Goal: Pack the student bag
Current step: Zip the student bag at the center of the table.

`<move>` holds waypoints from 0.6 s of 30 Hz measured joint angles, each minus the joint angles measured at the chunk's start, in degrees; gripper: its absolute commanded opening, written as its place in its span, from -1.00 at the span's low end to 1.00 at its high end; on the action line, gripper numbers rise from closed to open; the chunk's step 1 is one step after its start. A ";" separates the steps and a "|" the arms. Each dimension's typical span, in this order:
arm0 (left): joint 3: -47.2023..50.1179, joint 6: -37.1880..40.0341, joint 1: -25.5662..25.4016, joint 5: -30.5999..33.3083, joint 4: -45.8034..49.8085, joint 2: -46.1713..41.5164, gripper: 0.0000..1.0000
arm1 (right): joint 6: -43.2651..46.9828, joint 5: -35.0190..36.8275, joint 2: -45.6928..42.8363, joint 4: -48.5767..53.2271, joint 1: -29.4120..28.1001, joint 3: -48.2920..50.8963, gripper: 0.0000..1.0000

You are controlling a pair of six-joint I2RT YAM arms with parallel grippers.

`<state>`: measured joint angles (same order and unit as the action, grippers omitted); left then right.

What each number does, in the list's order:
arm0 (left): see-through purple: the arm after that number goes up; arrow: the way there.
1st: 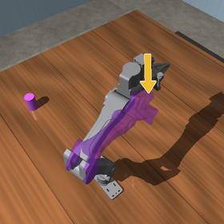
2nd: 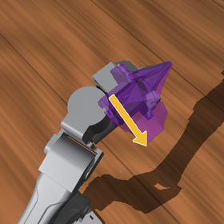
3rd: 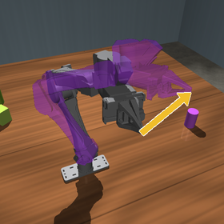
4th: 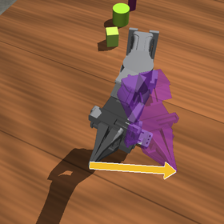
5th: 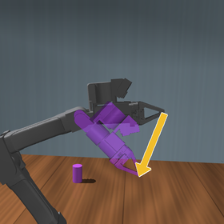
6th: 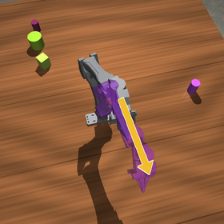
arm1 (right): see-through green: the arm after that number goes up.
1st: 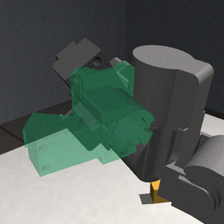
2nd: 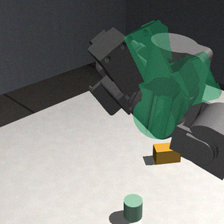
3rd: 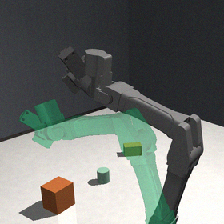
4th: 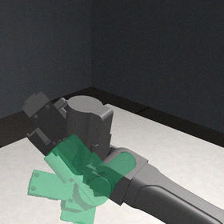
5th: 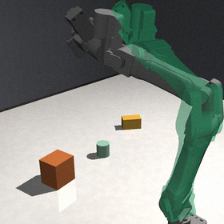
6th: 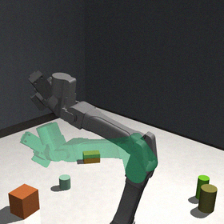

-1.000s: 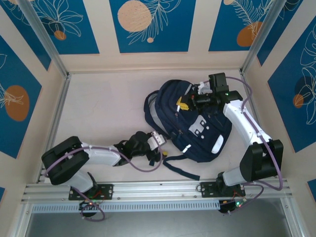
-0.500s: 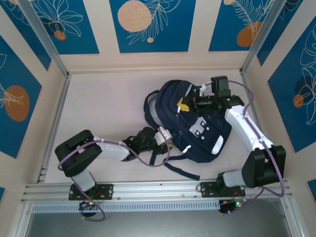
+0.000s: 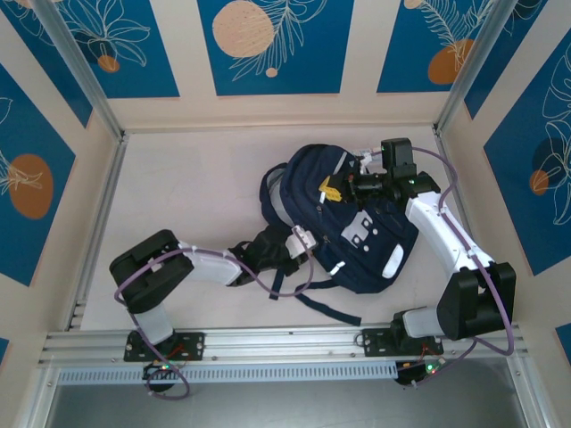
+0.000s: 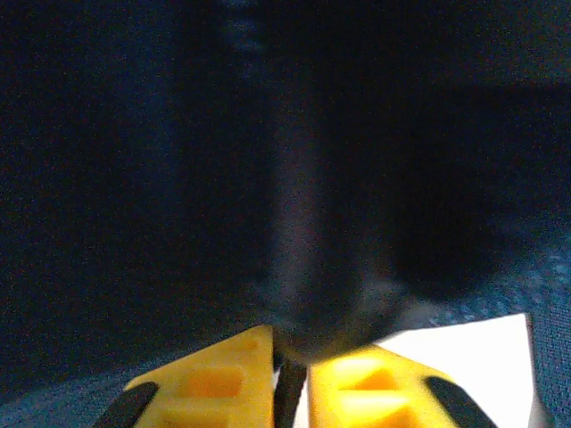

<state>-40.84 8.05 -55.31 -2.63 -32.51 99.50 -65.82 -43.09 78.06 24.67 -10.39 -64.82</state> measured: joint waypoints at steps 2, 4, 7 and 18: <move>0.00 0.13 0.00 -0.11 0.61 0.00 -1.00 | 1.14 0.48 -0.07 1.42 0.39 -0.02 -1.00; 0.00 0.46 0.00 -0.11 1.07 -0.13 -1.00 | 2.93 1.77 -0.28 3.98 0.55 -0.24 -1.00; 0.20 0.48 0.00 -0.11 2.32 -0.90 -1.00 | 6.19 4.92 -0.28 9.05 0.52 -2.67 -0.72; 0.28 -2.60 0.02 -1.99 12.39 -3.45 -1.00 | 20.13 24.81 -1.42 26.60 -1.51 -14.80 -0.31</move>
<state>-40.56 5.45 -55.29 -4.62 -20.12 96.05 -45.69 -18.28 76.64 51.27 -11.90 -79.61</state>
